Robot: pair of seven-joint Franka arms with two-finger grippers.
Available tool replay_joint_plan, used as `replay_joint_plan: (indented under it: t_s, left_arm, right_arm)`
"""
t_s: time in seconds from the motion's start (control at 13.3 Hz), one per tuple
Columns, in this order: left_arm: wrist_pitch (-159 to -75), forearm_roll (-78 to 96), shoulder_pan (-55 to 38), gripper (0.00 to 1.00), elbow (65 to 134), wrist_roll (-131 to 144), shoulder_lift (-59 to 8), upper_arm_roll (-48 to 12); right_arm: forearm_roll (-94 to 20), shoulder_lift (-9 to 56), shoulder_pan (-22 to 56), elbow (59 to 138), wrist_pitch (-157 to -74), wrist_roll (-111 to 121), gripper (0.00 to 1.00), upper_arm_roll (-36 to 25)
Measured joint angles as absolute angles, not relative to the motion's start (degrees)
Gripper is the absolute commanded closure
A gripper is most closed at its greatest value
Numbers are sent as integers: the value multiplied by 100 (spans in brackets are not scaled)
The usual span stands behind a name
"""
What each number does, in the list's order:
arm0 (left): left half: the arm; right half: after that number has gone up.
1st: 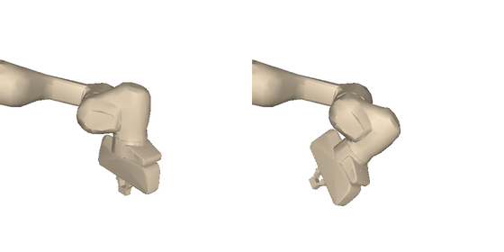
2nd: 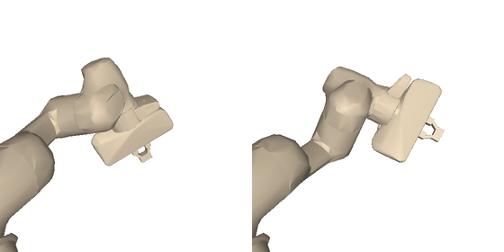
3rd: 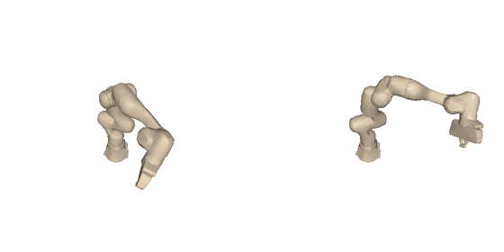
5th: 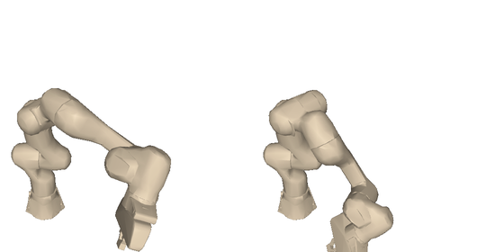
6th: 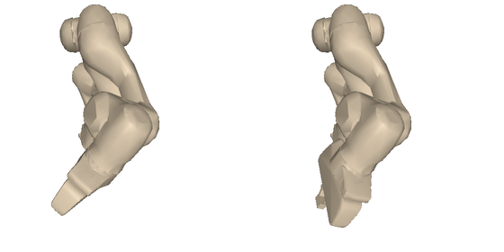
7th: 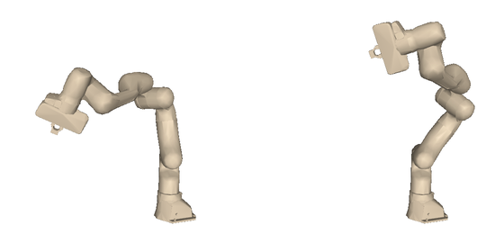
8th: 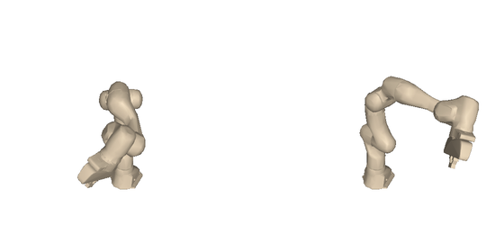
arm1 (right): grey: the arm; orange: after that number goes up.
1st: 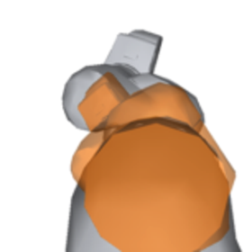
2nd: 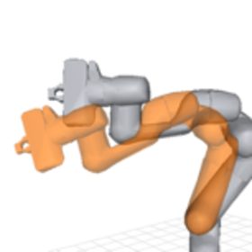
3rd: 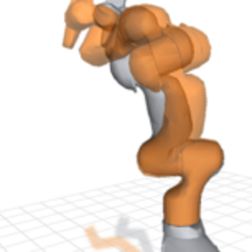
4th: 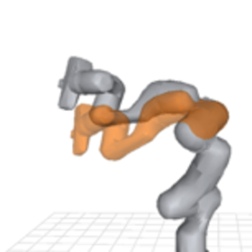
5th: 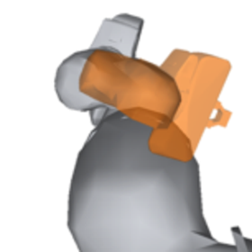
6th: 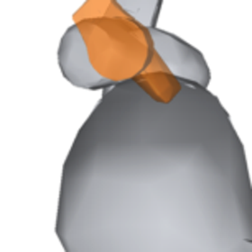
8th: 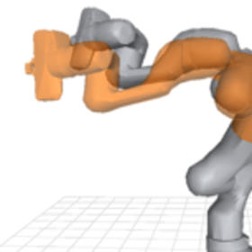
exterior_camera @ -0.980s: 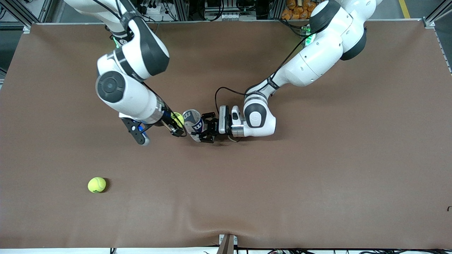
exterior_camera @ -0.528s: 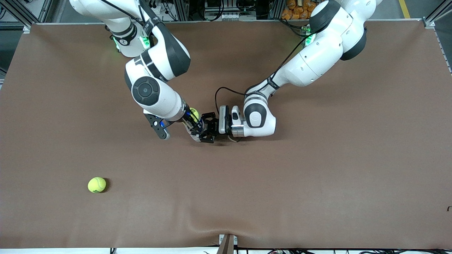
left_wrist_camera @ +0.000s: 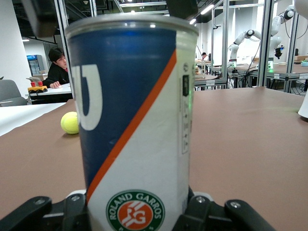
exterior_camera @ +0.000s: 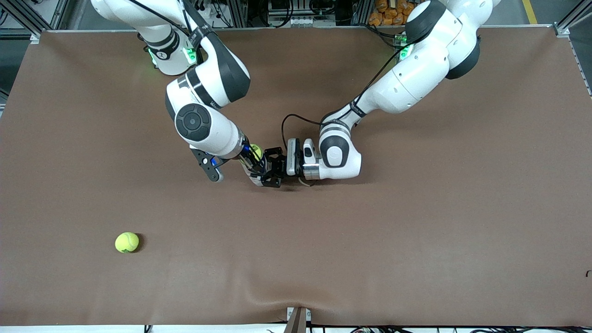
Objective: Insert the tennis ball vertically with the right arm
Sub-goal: 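Lower the ball into the can opening with the right gripper, then release the ball and move the right gripper to the second ball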
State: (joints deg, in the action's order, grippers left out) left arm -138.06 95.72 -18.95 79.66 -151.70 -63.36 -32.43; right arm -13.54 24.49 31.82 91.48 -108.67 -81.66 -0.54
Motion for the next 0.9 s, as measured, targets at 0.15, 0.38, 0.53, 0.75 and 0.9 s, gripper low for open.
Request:
replay_joint_plan:
  t_s: [0.15, 0.38, 0.53, 0.75, 0.9]
  left_arm:
    - [-13806, 9572, -1896, 42, 7965, -15170, -6336, -3243]
    - [-13806, 9572, -1896, 42, 7965, -15170, -6336, -3243]
    - [-13806, 9572, -1896, 42, 7965, -15170, -6336, -3243]
    - [-13806, 9572, -1897, 37, 7965, -15170, -6336, -3243]
    - [-13805, 9572, -1897, 33, 7965, -15170, -6336, -3244]
  right_arm:
    - [-1355, 2447, 3179, 9139, -10873, -8167, 0, -96]
    - [-1349, 2365, 2981, 9048, -10819, -8089, 0, -189]
    - [-1347, 2217, 2553, 8962, -10436, -7511, 0, -215]
    - [-1225, 2040, 1851, 8931, -10122, -6279, 0, -242]
    - [-537, 2045, 1568, 8933, -10108, -5391, 0, -245]
